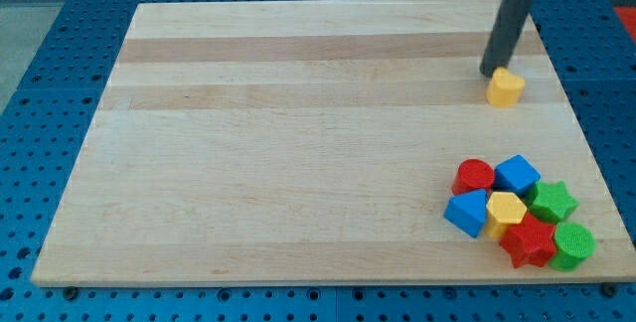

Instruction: Push the yellow heart into the blue cube

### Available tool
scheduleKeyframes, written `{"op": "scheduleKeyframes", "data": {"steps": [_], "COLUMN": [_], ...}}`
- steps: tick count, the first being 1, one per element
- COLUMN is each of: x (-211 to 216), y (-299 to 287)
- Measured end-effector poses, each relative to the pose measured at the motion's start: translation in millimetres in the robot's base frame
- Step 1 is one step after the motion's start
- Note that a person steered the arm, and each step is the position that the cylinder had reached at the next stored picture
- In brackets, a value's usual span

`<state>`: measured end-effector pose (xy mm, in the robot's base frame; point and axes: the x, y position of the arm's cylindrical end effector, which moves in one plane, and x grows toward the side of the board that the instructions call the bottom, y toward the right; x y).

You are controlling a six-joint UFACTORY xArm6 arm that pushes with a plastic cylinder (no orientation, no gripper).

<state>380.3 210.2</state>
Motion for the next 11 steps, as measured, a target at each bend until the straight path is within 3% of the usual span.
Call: {"op": "scheduleKeyframes", "data": {"steps": [1, 2, 4, 5, 11], "x": [61, 72, -2, -3, 99], "y": [-2, -2, 24, 37, 30]}}
